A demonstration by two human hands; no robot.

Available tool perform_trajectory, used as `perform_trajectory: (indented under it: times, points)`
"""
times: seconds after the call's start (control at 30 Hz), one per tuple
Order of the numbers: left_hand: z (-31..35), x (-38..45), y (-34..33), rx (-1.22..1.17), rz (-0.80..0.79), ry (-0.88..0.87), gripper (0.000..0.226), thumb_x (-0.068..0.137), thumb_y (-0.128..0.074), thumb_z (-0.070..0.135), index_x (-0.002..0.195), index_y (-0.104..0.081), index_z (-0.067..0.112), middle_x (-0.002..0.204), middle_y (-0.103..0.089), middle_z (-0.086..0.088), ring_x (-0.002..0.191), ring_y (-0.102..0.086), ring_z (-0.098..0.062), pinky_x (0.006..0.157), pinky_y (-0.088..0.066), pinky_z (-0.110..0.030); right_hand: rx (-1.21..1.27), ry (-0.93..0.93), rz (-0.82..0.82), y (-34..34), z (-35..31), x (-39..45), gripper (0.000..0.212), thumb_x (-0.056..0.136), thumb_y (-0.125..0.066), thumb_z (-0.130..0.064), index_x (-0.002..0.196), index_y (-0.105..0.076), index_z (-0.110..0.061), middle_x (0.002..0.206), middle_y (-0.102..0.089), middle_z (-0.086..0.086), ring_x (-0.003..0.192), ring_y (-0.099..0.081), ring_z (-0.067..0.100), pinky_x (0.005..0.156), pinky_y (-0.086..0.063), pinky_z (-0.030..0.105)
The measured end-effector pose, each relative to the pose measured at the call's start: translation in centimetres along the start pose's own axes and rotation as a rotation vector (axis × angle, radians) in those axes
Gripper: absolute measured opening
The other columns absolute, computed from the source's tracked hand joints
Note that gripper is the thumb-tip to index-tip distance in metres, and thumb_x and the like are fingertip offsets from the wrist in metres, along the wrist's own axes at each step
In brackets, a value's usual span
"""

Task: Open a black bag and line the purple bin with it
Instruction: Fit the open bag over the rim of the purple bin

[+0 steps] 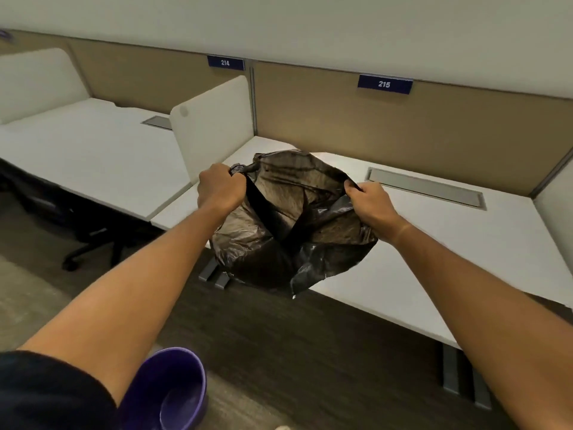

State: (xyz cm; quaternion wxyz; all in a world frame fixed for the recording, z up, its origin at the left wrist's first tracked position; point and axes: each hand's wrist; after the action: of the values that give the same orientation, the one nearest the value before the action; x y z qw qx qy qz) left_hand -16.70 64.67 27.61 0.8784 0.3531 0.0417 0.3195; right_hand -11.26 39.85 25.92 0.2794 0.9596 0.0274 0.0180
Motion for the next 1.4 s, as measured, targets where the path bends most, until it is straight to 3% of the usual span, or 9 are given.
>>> perform_trajectory:
  times: [0.1, 0.3, 0.53, 0.67, 0.8, 0.87, 1.03, 1.23, 1.4]
  points:
    - [-3.5, -2.1, 1.2, 0.004, 0.008, 0.054, 0.016, 0.08, -0.042, 0.009, 0.064, -0.043, 0.009, 0.066, -0.044, -0.004, 0.059, -0.042, -0.022, 0.052, -0.035, -0.03, 0.033, -0.011, -0.067, -3.2, 0.7, -1.9, 0.05, 0.1, -0.047, -0.039, 0.087, -0.066, 0.006, 0.081, -0.065, 0.013, 0.069, -0.055, 0.021, 0.06, -0.039, 0.031]
    - [-10.8, -5.0, 4.7, 0.091, 0.044, 0.204, 0.017, 0.085, -0.042, 0.014, 0.073, -0.052, 0.007, 0.075, -0.051, -0.007, 0.069, -0.051, -0.027, 0.054, -0.036, -0.029, 0.021, -0.029, -0.19, -9.7, 1.2, -5.3, 0.046, 0.1, -0.047, -0.039, 0.061, -0.048, -0.014, 0.066, -0.054, 0.004, 0.062, -0.049, 0.02, 0.057, -0.035, 0.031]
    - [-19.4, -6.3, 8.5, 0.108, 0.102, 0.302, 0.023, 0.087, -0.043, 0.014, 0.064, -0.049, 0.012, 0.074, -0.053, -0.006, 0.062, -0.048, -0.021, 0.051, -0.031, -0.03, -0.022, -0.007, -0.325, -18.2, -0.1, -8.6, 0.047, 0.102, -0.044, -0.036, 0.06, -0.041, -0.015, 0.059, -0.047, 0.002, 0.054, -0.042, 0.016, 0.052, -0.031, 0.03]
    - [-25.8, -6.2, 10.2, 0.117, 0.09, 0.377, 0.028, 0.086, -0.045, 0.015, 0.059, -0.044, 0.017, 0.069, -0.051, -0.004, 0.062, -0.049, -0.023, 0.05, -0.03, -0.03, -0.032, -0.044, -0.391, -24.4, -0.4, -10.5, 0.043, 0.102, -0.043, -0.039, 0.076, -0.056, -0.007, 0.069, -0.055, 0.009, 0.064, -0.05, 0.02, 0.057, -0.035, 0.031]
    - [-33.2, -5.6, 11.5, 0.128, 0.033, 0.432, 0.027, 0.085, -0.046, 0.014, 0.058, -0.044, 0.017, 0.075, -0.057, -0.008, 0.074, -0.053, -0.029, 0.063, -0.035, -0.032, -0.047, -0.131, -0.441, -32.0, 0.4, -12.7, 0.052, 0.101, -0.043, -0.043, 0.084, -0.061, 0.003, 0.079, -0.067, 0.021, 0.073, -0.061, 0.036, 0.067, -0.049, 0.042]
    - [-36.9, -5.4, 11.9, 0.12, 0.004, 0.464, 0.028, 0.084, -0.047, 0.012, 0.057, -0.042, 0.016, 0.072, -0.055, -0.008, 0.073, -0.051, -0.03, 0.063, -0.034, -0.033, -0.077, -0.172, -0.445, -35.6, 1.2, -13.7, 0.052, 0.1, -0.043, -0.043, 0.089, -0.064, 0.004, 0.084, -0.071, 0.02, 0.075, -0.065, 0.032, 0.067, -0.049, 0.039]
    - [-45.1, -5.0, 12.7, 0.102, -0.044, 0.564, 0.024, 0.082, -0.045, 0.008, 0.058, -0.043, 0.012, 0.07, -0.054, -0.009, 0.071, -0.052, -0.031, 0.062, -0.036, -0.033, -0.167, -0.224, -0.425, -43.5, 3.5, -15.5, 0.046, 0.099, -0.045, -0.043, 0.066, -0.05, -0.012, 0.062, -0.056, 0.003, 0.062, -0.051, 0.018, 0.056, -0.033, 0.034]
    - [-53.3, -5.3, 12.8, 0.165, -0.107, 0.672, 0.02, 0.082, -0.046, 0.008, 0.077, -0.064, 0.003, 0.076, -0.061, -0.012, 0.072, -0.055, -0.03, 0.065, -0.038, -0.032, -0.234, -0.288, -0.487, -49.8, 7.1, -17.1, 0.045, 0.099, -0.046, -0.041, 0.063, -0.045, -0.013, 0.059, -0.052, 0.001, 0.058, -0.047, 0.016, 0.055, -0.033, 0.034]
    - [-59.8, -5.8, 10.5, 0.233, -0.136, 0.718, 0.022, 0.082, -0.046, 0.008, 0.085, -0.067, 0.003, 0.079, -0.063, -0.014, 0.073, -0.054, -0.029, 0.065, -0.041, -0.032, -0.283, -0.313, -0.505, -54.5, 12.0, -17.3, 0.048, 0.098, -0.045, -0.044, 0.061, -0.04, -0.014, 0.062, -0.055, 0.003, 0.064, -0.053, 0.022, 0.06, -0.035, 0.037]
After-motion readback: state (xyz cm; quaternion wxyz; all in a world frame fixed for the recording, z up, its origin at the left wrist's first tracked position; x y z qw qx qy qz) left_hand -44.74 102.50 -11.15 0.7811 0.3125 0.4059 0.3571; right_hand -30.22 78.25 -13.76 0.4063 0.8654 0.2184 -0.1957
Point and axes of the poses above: each hand's wrist, its own x-axis towards the middle knuckle, its own y-axis out of the back of the hand, z = x × y
